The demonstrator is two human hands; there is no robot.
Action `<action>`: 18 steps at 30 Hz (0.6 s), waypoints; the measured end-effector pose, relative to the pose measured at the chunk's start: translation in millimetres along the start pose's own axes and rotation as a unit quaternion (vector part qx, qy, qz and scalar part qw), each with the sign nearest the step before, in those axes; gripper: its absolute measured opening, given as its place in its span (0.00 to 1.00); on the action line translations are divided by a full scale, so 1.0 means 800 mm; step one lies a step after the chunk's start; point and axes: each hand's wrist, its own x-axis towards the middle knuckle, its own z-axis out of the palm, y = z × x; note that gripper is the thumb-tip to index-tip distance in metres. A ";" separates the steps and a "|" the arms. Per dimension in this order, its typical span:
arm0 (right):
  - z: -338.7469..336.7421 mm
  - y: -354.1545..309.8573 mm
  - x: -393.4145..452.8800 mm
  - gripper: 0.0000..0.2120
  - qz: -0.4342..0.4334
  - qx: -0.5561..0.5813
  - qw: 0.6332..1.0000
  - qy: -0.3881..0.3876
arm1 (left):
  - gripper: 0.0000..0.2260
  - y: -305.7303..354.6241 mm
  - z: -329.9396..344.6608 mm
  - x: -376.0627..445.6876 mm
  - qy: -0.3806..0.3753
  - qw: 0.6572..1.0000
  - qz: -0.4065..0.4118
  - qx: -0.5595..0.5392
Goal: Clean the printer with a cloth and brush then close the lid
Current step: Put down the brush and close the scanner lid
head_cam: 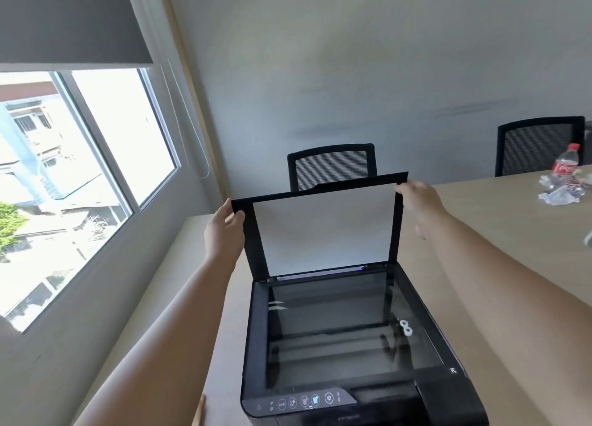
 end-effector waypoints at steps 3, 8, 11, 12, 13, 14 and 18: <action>-0.005 0.010 -0.008 0.13 -0.009 0.014 1.000 0.013 | 0.19 -0.002 -0.007 -0.016 0.021 0.999 0.017 0.030; -0.029 0.029 -0.019 0.18 0.030 0.075 0.997 0.010 | 0.15 0.002 -0.021 -0.046 0.076 0.997 0.009 -0.005; -0.049 0.037 -0.036 0.17 0.033 0.109 0.993 0.010 | 0.08 -0.001 -0.035 -0.066 0.070 0.992 -0.045 -0.093; -0.055 0.041 -0.040 0.17 0.031 0.113 0.993 0.009 | 0.07 -0.002 -0.038 -0.073 0.063 0.989 -0.051 -0.122; -0.061 0.044 -0.045 0.15 0.029 0.114 0.993 0.010 | 0.07 -0.004 -0.040 -0.082 0.060 0.986 -0.055 -0.146; -0.065 0.047 -0.050 0.14 0.028 0.115 0.993 0.011 | 0.07 -0.007 -0.042 -0.089 0.058 0.983 -0.059 -0.165; -0.078 0.062 -0.071 0.08 0.020 0.111 0.994 0.014 | 0.08 -0.020 -0.049 -0.115 0.053 0.974 -0.078 -0.205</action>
